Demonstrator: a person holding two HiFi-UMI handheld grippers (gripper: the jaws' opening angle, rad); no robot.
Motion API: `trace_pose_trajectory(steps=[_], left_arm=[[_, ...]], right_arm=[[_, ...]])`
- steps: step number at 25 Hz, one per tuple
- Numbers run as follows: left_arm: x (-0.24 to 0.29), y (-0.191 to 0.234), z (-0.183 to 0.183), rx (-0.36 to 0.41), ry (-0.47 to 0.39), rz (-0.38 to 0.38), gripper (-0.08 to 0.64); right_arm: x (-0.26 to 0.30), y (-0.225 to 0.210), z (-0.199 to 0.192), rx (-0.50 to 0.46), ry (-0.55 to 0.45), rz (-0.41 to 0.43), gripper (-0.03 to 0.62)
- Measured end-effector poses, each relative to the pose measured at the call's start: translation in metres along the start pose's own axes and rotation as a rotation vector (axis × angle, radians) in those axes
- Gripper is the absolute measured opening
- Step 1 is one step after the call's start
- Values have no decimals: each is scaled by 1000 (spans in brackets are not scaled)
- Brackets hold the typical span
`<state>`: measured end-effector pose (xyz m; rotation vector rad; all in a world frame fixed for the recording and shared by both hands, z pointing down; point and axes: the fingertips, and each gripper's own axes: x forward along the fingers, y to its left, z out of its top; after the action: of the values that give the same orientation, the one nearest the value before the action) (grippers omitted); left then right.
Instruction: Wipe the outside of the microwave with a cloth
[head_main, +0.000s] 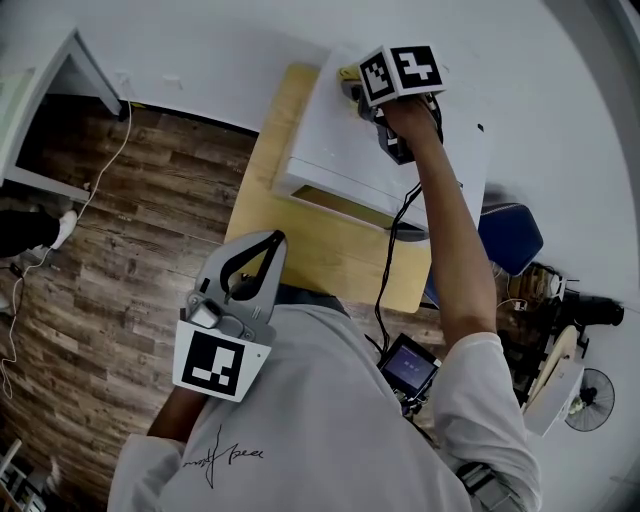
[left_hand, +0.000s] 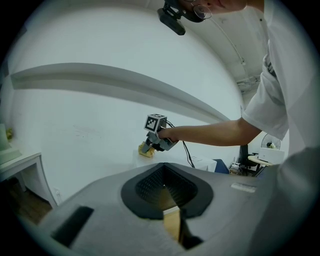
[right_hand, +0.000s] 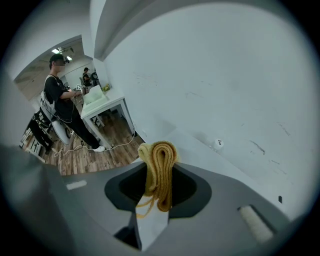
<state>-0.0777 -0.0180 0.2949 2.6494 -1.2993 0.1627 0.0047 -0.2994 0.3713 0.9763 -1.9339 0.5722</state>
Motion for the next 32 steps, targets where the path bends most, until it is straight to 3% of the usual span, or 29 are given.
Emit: trace_pose_trajectory(steps=[8,12,14,21,32], left_arm=[[-4,9,1,0,-6,31,-6],[-1,7,-2,1,7,26,-6],[1,5,-2,3,7,18,-6],[13,-11,-1,20,13,-49,-6],[42,-39,4,29,12,-162,-6]], right_arm=[[16,37,20,-46,-15,89,120],[8,81,28,-40,-57,280,120],[-6,95,32,-57,-94,328,120],[-65,71,41,-60,-201,289,121],[-111,-22,-11,73,-230,143,121]])
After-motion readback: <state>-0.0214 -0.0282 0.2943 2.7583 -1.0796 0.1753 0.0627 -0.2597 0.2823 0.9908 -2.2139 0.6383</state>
